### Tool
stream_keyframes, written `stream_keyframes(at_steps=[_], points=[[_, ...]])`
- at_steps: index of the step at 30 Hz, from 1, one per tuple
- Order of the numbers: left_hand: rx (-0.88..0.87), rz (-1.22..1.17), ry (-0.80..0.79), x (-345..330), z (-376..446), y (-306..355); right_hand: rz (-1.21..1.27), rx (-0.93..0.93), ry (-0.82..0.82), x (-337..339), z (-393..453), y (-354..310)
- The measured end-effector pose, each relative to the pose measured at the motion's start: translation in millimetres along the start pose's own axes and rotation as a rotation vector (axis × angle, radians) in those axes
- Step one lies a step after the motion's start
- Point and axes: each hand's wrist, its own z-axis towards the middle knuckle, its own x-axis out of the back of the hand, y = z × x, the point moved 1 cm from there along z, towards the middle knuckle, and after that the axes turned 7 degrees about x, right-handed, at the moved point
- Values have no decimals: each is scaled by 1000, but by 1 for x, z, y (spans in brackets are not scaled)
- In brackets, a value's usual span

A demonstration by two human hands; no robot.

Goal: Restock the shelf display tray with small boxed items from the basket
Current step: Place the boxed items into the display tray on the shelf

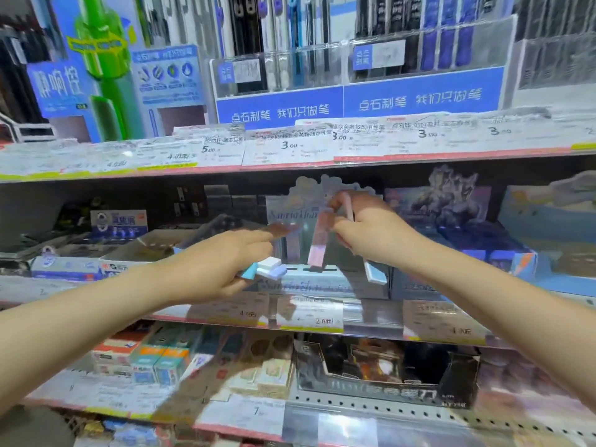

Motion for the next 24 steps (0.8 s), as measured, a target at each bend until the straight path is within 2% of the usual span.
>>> stream_keyframes(at_steps=[8, 15, 24], points=[[-35, 0, -26, -2, -3, -17, -53, -37, -78, -21, 30, -4], [-77, 33, 4, -7, -1, -21, -11, -25, -42, -30, 37, -8], [-19, -114, 85, -14, 0, -24, -24, -44, -82, -29, 36, -14]])
